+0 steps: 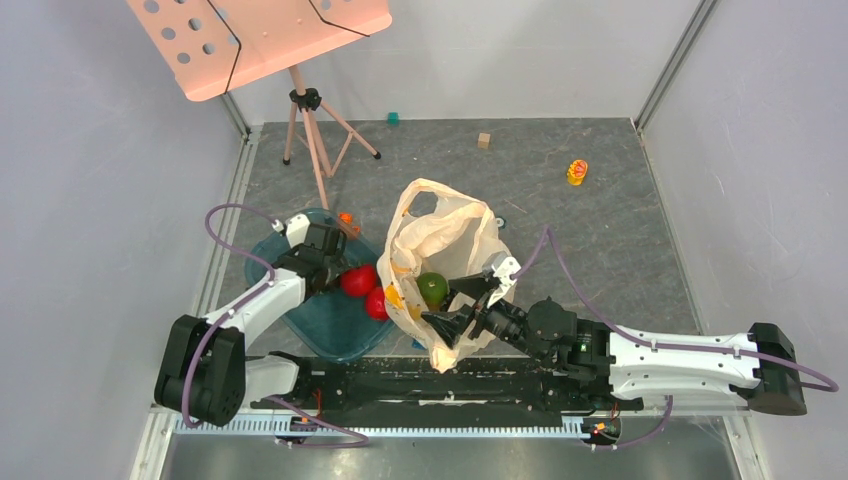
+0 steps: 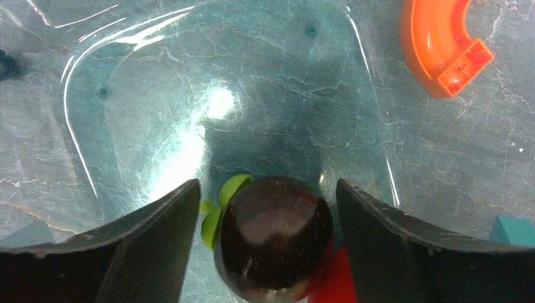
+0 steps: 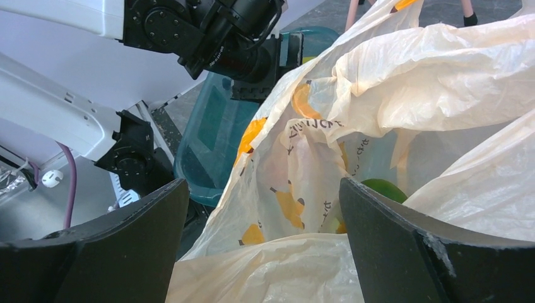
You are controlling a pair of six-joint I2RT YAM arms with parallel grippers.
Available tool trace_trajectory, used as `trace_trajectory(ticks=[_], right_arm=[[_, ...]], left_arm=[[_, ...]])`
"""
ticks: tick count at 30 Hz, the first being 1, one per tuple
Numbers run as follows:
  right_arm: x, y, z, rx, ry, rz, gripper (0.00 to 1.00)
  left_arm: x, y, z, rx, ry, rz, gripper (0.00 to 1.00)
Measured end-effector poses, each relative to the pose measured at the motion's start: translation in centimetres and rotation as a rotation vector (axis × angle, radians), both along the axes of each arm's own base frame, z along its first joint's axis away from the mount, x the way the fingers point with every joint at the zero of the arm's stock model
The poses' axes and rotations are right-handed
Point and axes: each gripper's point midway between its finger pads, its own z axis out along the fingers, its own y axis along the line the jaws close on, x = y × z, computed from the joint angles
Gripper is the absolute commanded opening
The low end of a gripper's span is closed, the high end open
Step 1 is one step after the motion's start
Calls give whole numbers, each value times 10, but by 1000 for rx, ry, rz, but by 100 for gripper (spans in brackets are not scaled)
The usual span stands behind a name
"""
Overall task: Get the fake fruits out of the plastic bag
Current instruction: Place the fake fruit in the bin.
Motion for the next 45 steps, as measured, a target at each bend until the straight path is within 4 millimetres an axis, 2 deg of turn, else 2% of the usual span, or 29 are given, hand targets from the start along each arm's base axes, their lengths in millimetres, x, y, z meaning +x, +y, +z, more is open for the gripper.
trace_trajectory(ticks=[4,9,14,19,24,26,28,32,34,36,37,40,43,45], right_arm=[[3,-3,-7,-31,8,-21,92],[7,-7,-10,-70,26,-57,91],[16,-10,7,-80,44,-114,80],[27,-3,13,-153,66,-157,80],[31,-7,-3,-251,81,-174,88],[32,-9,2,-284,76,-175,89],[35,-6,22,-291,60,-173,90],[42,0,100,-220,13,-187,94],[47,-8,131,-177,3,-224,96],[57,-23,146,-150,13,-279,98],[65,-34,146,-149,26,-317,98],[89,-63,130,-179,76,-422,98],[113,-87,94,-238,155,-504,98],[119,-91,70,-283,204,-513,98]], left_arm=[[1,-2,0,-13,-5,6,99],[0,-4,0,-26,-2,2,100],[-3,-8,10,-55,-21,-12,100],[2,-13,49,-106,-121,-30,100],[8,-28,110,-210,-297,-84,100],[7,-34,134,-249,-353,-112,100],[7,-38,156,-270,-392,-137,100],[8,-47,209,-295,-484,-211,100],[7,-52,233,-306,-532,-259,100],[5,-60,252,-320,-571,-312,100],[3,-65,257,-328,-581,-343,100],[-1,-83,261,-338,-585,-437,100],[-11,-112,260,-344,-566,-562,100],[-18,-135,257,-349,-548,-647,100]])
